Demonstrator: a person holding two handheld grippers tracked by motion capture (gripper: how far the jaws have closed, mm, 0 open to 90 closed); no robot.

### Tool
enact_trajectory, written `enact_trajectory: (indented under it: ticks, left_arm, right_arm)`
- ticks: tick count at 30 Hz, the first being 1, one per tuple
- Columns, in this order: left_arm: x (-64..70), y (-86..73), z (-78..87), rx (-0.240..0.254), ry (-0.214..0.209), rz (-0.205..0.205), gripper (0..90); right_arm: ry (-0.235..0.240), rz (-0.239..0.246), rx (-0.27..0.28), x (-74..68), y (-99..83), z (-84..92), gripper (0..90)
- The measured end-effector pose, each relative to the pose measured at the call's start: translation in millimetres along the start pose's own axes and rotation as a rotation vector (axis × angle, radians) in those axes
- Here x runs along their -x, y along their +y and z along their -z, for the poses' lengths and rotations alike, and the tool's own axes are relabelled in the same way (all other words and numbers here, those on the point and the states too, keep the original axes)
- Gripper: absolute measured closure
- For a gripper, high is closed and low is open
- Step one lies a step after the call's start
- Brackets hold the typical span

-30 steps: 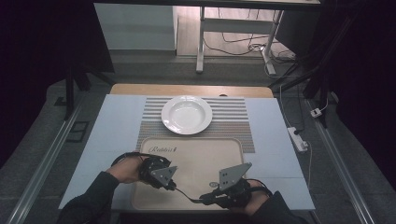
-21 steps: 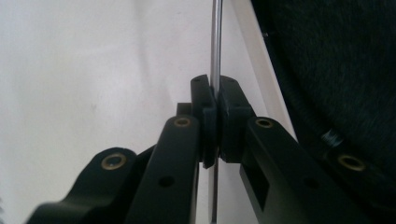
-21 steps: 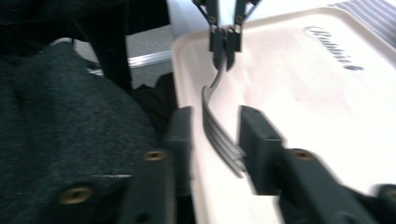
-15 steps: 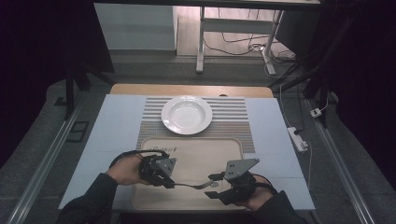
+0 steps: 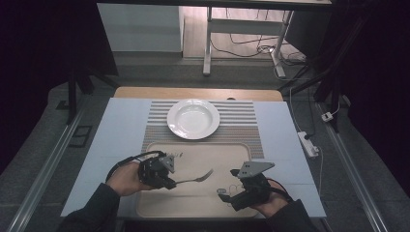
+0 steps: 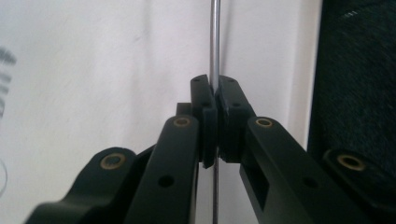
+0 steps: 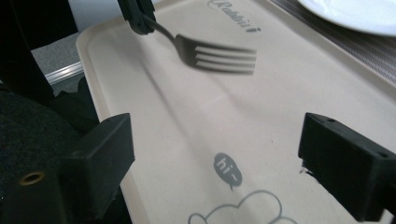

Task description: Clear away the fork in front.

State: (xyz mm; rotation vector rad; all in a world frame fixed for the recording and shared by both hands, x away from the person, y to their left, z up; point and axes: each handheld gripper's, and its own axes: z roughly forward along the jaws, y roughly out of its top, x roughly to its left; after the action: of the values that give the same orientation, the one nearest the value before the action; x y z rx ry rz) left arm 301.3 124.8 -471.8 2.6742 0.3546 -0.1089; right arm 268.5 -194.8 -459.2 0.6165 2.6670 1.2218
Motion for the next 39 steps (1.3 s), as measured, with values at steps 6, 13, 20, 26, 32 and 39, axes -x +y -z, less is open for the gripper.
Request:
enact_trajectory:
  ticks: [6, 13, 20, 26, 32, 39]
  left_arm:
    - [-1.0, -4.6, 2.1, 0.022, 0.045, 0.15, 86.4]
    - [2.9, -16.3, 5.9, 0.078, 0.108, 0.365, 86.4]
    - [10.2, -30.2, 5.5, 0.07, 0.159, 0.563, 86.4]
    - [10.0, -42.2, 1.3, 0.074, 0.154, 0.685, 86.4]
    - [4.8, -52.0, -2.2, 0.058, 0.171, 0.786, 86.3]
    - [0.7, -52.9, -9.6, 0.025, 0.18, 0.805, 85.9]
  right_arm:
    - [-0.045, 0.033, -0.038, 1.8, -7.0, 6.5, 3.2]
    - [-0.075, 0.029, -0.031, -2.5, -11.7, 16.2, 0.7]
    - [-0.165, 0.041, 0.052, -9.6, -13.8, 35.2, 0.8]
    - [-0.226, 0.04, 0.082, -12.0, -18.6, 47.3, 1.0]
    - [-0.23, 0.027, 0.053, -12.0, -23.4, 48.2, 1.2]
    - [-0.23, 0.016, 0.049, -9.0, -24.7, 47.2, 2.7]
